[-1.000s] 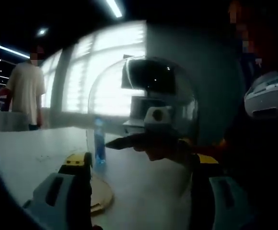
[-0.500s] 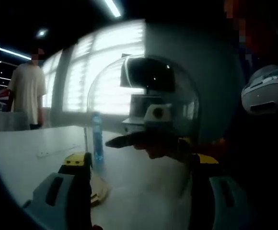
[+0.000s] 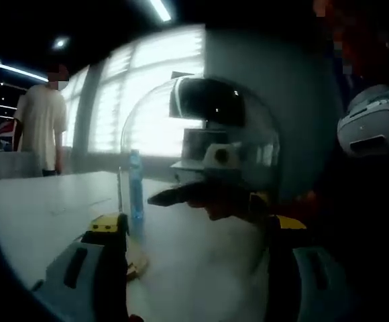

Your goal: Open the cover put in the Mizone put the cover back on

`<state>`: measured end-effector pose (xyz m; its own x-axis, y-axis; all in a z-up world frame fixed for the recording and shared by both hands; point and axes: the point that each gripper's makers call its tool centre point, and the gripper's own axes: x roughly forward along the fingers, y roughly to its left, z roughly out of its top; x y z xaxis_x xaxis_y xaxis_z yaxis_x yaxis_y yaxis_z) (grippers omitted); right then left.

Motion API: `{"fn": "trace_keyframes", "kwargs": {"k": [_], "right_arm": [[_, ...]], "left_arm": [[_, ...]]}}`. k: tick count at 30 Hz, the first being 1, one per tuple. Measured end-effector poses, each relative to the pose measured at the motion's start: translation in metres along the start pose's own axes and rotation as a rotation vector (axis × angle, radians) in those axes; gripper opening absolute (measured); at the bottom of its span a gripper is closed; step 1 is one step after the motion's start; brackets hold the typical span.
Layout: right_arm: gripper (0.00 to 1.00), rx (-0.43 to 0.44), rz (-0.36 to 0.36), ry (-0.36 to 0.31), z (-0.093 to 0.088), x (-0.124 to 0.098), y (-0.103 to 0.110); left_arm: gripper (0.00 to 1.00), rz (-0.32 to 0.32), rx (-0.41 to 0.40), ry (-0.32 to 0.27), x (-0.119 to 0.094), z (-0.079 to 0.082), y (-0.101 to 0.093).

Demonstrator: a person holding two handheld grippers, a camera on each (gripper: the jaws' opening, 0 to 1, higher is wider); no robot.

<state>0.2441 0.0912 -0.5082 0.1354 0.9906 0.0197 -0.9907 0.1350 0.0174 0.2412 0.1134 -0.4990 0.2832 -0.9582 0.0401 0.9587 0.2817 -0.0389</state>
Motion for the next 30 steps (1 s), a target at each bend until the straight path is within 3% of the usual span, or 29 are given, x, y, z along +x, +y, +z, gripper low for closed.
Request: {"fn": "trace_keyframes", "kwargs": {"k": [12, 30], "right_arm": [[0.9, 0.024, -0.003, -0.045, -0.0025, -0.0033, -0.0022], [0.9, 0.023, -0.009, -0.059, 0.0012, -0.0007, 0.0029]], "left_arm": [[0.73, 0.01, -0.021, -0.05, 0.0008, -0.0007, -0.0004], [0.73, 0.015, -0.022, -0.075, -0.0004, 0.0008, -0.0016]]}}
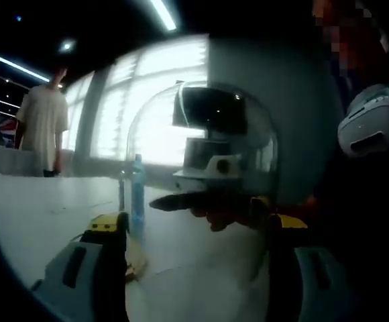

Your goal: Open the cover put in the Mizone put the cover back on

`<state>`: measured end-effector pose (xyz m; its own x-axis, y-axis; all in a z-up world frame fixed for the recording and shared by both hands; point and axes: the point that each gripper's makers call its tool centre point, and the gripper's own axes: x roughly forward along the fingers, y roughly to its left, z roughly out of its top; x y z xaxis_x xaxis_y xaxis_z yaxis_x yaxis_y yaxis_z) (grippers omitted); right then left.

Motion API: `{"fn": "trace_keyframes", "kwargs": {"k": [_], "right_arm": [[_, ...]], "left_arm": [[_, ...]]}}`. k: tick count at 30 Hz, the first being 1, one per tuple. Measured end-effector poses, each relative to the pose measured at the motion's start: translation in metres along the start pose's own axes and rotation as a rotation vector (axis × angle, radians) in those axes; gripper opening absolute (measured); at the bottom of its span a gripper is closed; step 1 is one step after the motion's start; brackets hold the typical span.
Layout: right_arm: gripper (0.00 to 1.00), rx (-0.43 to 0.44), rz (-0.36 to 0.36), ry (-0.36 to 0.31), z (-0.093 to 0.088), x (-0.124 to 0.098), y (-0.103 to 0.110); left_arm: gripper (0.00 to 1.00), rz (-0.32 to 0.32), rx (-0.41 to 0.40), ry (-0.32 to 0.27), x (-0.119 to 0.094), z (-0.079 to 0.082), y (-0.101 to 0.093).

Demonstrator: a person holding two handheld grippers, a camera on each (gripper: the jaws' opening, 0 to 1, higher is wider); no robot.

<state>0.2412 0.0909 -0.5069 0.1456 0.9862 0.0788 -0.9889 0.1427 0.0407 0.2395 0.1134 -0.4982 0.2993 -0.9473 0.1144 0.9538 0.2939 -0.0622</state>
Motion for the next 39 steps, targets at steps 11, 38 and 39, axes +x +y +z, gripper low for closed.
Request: {"fn": "trace_keyframes", "kwargs": {"k": [11, 38, 39], "right_arm": [[0.9, -0.001, -0.01, -0.004, 0.0, 0.002, 0.004], [0.84, -0.01, -0.063, -0.005, 0.003, -0.015, 0.004], [0.84, -0.01, -0.066, -0.004, 0.003, -0.017, 0.002]], "left_arm": [[0.73, 0.006, 0.002, -0.004, -0.003, 0.0, 0.002], [0.64, 0.044, -0.006, -0.025, -0.015, 0.003, -0.002], [0.63, 0.044, -0.004, -0.024, -0.015, 0.003, -0.003]]}}
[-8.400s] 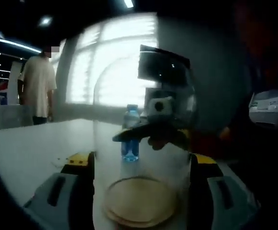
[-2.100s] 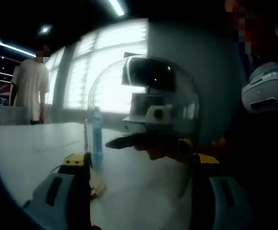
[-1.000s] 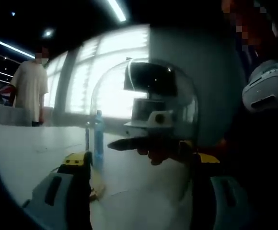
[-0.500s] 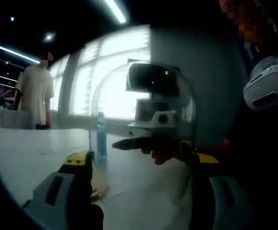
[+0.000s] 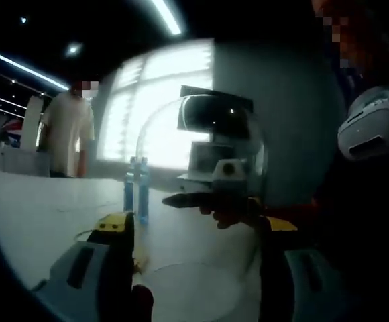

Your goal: Open the cover put in the Mizone put the cover back on

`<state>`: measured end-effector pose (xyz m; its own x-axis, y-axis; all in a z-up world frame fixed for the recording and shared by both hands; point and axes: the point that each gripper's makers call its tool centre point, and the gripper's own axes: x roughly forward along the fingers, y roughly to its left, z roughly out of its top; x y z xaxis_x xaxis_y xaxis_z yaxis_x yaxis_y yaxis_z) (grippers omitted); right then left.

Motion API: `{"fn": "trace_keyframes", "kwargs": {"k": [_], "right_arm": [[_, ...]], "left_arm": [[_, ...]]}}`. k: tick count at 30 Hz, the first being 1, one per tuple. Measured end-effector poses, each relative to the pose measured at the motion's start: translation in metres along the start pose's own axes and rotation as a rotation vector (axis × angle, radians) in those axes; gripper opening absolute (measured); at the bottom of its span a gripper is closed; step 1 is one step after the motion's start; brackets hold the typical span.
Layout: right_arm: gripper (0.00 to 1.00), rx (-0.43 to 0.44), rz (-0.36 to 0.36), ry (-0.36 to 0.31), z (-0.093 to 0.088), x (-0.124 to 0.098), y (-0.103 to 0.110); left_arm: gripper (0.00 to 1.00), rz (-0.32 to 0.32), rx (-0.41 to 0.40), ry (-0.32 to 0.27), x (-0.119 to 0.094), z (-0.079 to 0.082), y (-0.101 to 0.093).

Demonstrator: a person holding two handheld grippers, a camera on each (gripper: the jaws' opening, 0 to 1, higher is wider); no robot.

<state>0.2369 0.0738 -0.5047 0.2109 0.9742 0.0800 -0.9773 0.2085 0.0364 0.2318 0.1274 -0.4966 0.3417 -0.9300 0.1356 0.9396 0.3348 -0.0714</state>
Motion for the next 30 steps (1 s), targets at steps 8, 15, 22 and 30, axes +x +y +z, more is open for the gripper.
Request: {"fn": "trace_keyframes", "kwargs": {"k": [8, 15, 22, 30], "right_arm": [[0.8, 0.004, -0.037, -0.002, 0.0, -0.015, -0.004], [0.77, 0.013, -0.05, 0.01, 0.0, -0.021, -0.006], [0.71, -0.014, -0.018, 0.034, 0.001, -0.03, -0.006], [0.61, -0.041, -0.02, 0.029, 0.006, -0.043, -0.003]], "left_arm": [[0.57, 0.003, -0.011, 0.006, -0.005, -0.003, -0.002], [0.54, 0.005, -0.01, 0.004, -0.008, -0.002, -0.005], [0.51, 0.029, -0.01, 0.004, -0.017, -0.001, -0.002], [0.49, 0.04, -0.024, -0.001, -0.021, -0.002, 0.003]]}}
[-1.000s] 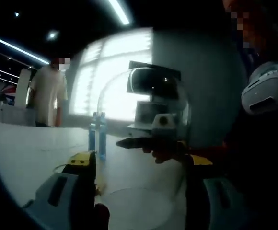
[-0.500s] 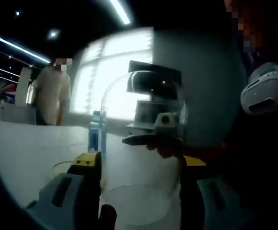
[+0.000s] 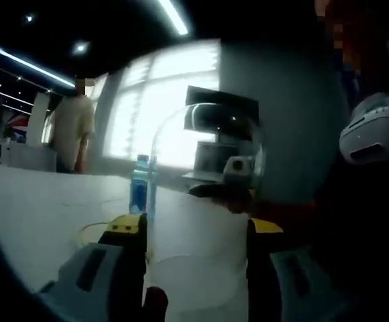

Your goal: Open the cover put in the Mizone put the cover back on

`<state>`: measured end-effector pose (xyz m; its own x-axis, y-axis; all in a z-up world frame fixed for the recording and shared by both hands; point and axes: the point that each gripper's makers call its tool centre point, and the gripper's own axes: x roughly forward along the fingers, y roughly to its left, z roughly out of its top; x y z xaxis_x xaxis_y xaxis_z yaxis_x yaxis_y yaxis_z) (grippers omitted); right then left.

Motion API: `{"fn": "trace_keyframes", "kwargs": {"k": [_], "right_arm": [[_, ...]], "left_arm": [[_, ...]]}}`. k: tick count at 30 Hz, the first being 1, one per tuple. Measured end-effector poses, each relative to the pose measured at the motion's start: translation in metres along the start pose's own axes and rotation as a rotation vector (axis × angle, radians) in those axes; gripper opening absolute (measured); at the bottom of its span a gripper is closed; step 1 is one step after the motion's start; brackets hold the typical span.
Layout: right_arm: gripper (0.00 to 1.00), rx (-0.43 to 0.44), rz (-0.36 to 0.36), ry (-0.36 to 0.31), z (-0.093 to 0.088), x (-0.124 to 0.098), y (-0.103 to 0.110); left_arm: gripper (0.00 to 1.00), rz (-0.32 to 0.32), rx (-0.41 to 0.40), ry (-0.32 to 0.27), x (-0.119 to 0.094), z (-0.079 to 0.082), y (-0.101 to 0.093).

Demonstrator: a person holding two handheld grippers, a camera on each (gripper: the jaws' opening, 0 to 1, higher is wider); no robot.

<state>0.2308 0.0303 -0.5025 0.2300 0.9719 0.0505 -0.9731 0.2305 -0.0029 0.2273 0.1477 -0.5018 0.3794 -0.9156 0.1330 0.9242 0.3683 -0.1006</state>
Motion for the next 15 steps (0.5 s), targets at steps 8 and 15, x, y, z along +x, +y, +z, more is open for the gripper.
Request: {"fn": "trace_keyframes", "kwargs": {"k": [8, 15], "right_arm": [[0.44, -0.034, -0.028, 0.007, 0.0, -0.015, 0.004], [0.35, -0.016, -0.097, 0.0, -0.003, -0.028, -0.005]], "left_arm": [[0.42, 0.031, 0.027, 0.012, -0.009, 0.0, 0.004], [0.3, 0.116, 0.036, -0.003, -0.02, 0.006, 0.022]]}}
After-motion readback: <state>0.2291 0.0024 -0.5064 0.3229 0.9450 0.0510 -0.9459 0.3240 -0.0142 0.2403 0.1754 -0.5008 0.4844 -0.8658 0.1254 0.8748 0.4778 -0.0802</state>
